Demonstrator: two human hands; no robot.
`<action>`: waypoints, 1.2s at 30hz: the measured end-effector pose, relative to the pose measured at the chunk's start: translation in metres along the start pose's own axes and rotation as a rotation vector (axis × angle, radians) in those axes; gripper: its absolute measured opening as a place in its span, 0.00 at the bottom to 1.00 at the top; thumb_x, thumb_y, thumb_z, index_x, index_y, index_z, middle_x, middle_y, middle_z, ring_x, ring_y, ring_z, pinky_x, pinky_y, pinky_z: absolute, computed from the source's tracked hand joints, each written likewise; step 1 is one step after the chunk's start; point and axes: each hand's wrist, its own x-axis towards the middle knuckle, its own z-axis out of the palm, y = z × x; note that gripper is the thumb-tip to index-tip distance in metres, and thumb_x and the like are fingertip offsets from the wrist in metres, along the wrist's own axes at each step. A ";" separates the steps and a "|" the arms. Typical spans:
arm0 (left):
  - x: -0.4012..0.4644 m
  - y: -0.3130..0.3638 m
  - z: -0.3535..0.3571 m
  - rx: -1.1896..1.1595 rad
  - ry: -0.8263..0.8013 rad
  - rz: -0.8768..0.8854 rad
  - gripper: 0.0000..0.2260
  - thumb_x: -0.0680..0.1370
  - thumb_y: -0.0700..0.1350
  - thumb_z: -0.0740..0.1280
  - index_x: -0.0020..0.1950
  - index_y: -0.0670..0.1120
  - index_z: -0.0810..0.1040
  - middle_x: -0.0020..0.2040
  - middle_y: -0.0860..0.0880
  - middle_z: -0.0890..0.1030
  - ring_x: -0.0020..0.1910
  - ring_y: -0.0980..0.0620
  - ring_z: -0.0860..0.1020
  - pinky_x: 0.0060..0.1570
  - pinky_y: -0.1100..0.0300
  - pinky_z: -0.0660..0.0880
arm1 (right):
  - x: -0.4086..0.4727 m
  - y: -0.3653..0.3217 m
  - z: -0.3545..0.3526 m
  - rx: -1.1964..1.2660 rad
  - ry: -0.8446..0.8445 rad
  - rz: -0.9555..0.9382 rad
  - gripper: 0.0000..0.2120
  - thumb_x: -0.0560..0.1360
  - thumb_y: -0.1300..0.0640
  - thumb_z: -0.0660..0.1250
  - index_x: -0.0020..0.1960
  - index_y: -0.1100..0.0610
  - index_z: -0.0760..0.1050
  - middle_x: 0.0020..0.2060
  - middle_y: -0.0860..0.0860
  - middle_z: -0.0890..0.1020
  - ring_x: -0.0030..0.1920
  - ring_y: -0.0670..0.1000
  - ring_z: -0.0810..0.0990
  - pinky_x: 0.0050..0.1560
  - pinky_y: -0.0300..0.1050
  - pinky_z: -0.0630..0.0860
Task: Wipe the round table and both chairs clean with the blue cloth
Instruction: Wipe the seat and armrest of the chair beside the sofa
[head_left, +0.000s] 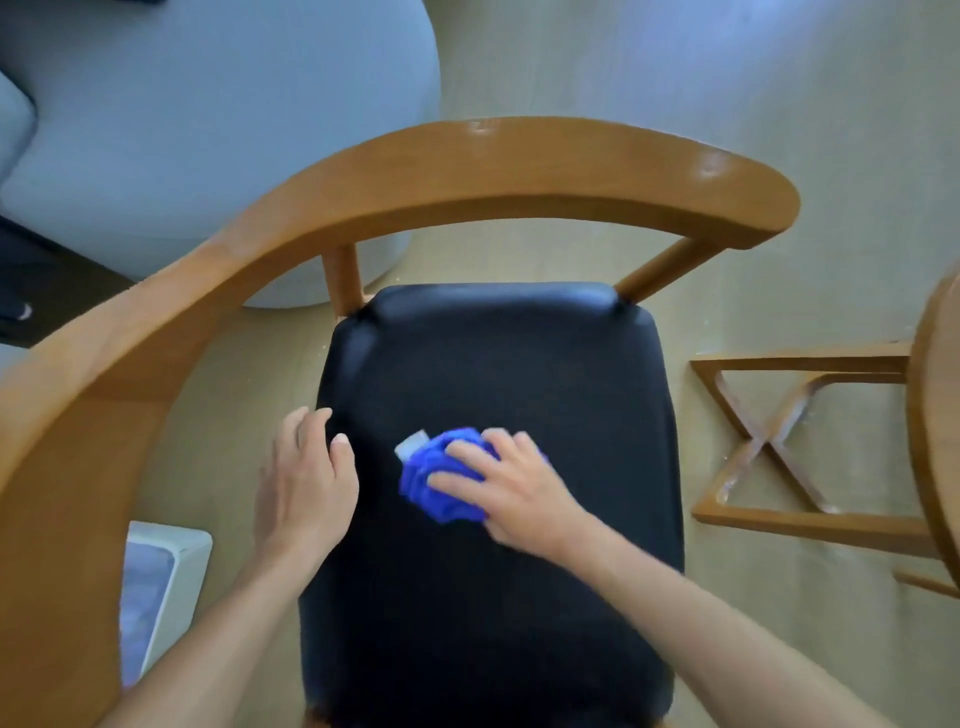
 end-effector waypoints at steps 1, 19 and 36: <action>-0.003 -0.001 0.001 0.003 -0.011 -0.008 0.18 0.81 0.46 0.55 0.70 0.44 0.68 0.72 0.45 0.65 0.71 0.46 0.62 0.68 0.48 0.61 | -0.001 0.046 -0.009 -0.062 0.070 0.189 0.28 0.62 0.60 0.68 0.61 0.46 0.75 0.59 0.51 0.78 0.46 0.60 0.74 0.39 0.49 0.69; -0.087 0.085 -0.025 -0.036 -0.255 0.175 0.17 0.81 0.45 0.56 0.70 0.48 0.67 0.70 0.51 0.66 0.68 0.50 0.64 0.64 0.53 0.65 | -0.128 -0.034 -0.098 0.621 -0.086 0.709 0.22 0.65 0.51 0.65 0.59 0.41 0.74 0.58 0.41 0.78 0.57 0.48 0.75 0.57 0.47 0.71; -0.220 0.193 -0.245 -0.565 -0.638 0.567 0.26 0.73 0.40 0.71 0.66 0.56 0.67 0.58 0.59 0.75 0.53 0.58 0.78 0.49 0.63 0.78 | -0.078 -0.144 -0.374 1.293 0.693 0.889 0.14 0.66 0.62 0.71 0.51 0.59 0.72 0.45 0.56 0.81 0.45 0.55 0.80 0.48 0.47 0.79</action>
